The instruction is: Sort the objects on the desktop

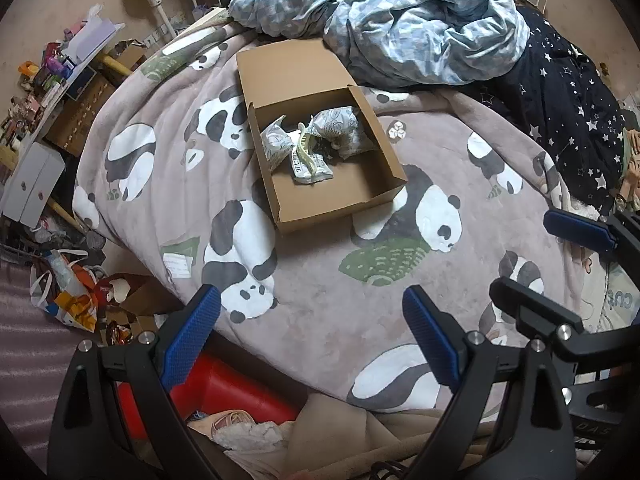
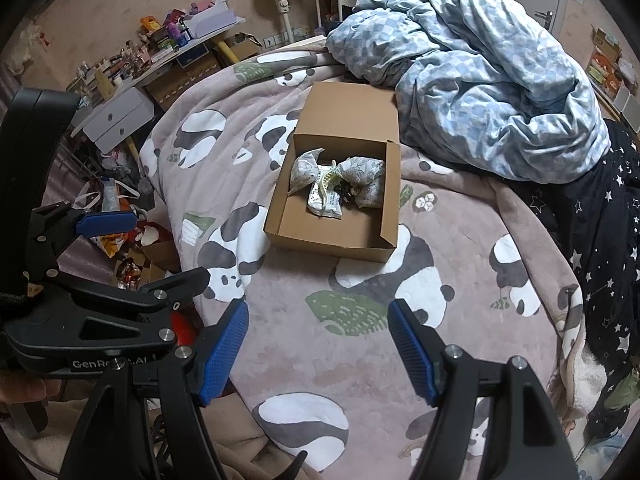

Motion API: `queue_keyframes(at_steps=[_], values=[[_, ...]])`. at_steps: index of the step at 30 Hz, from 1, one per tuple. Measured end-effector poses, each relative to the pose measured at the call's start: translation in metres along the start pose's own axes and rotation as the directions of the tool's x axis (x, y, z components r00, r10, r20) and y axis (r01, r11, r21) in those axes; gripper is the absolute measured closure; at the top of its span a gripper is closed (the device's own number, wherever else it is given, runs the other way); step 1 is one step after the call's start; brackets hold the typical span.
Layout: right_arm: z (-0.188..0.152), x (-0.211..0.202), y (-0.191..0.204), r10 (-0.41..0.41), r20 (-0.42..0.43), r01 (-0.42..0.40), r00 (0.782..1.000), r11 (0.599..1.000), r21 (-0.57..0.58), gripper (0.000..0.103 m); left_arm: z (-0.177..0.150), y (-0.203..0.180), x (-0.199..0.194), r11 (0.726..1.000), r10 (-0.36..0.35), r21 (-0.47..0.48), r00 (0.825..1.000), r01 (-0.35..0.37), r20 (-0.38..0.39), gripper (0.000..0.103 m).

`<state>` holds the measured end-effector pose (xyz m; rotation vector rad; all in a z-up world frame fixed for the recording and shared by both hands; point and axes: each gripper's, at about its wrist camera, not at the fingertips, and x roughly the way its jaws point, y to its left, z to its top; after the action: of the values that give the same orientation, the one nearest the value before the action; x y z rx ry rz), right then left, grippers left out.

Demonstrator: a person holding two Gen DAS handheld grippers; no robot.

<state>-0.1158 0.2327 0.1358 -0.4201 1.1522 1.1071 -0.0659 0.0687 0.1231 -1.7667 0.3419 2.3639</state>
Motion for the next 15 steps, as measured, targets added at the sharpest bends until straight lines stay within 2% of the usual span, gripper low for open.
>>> queue_keyframes(at_steps=[15], values=[[-0.0003, -0.0052, -0.0037, -0.01, 0.0, 0.01, 1.0, 1.0, -0.011, 0.03, -0.0005, -0.0029, -0.0012, 0.999, -0.042, -0.021, 0.999, 0.042, -0.02, 0.011]])
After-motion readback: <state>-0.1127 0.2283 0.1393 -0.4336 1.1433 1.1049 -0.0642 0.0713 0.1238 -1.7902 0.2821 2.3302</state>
